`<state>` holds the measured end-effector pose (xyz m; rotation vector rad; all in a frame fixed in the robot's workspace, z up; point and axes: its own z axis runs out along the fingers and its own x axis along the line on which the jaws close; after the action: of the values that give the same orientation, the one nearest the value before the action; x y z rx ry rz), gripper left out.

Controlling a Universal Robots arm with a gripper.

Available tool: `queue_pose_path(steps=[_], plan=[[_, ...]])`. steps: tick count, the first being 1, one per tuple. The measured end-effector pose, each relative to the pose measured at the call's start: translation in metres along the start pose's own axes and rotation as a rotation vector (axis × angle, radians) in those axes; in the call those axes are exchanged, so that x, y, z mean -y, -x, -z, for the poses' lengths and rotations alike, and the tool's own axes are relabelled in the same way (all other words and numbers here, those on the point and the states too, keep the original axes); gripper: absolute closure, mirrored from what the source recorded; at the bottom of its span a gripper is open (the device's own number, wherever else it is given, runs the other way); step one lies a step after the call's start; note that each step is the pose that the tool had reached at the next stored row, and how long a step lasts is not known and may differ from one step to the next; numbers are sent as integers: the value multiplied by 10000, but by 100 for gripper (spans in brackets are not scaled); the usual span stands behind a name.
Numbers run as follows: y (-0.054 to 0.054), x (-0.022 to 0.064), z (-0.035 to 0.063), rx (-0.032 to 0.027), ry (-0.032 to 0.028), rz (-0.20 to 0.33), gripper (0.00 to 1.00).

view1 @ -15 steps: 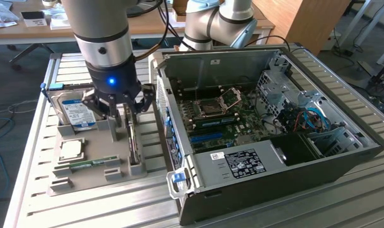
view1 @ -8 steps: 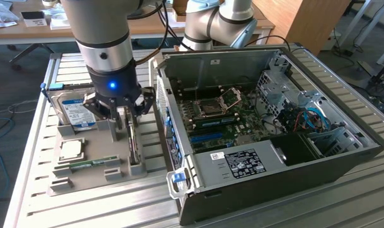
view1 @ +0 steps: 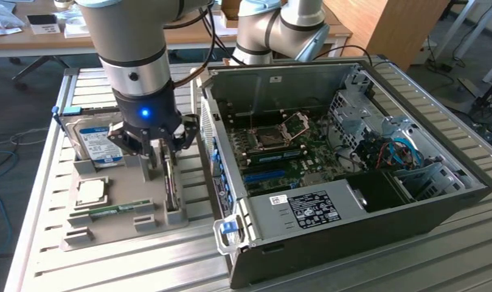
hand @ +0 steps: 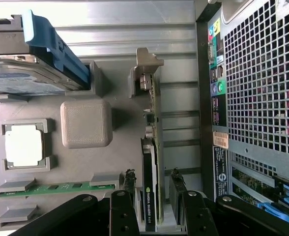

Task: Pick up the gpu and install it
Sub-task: 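Pick up the gpu and move the gpu toward the slot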

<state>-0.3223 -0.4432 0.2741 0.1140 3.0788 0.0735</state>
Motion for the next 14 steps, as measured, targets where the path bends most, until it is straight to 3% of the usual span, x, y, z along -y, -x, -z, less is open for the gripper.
queue_pose_path(steps=[14], plan=[[-11, 9, -182, 0, 0, 0, 58]])
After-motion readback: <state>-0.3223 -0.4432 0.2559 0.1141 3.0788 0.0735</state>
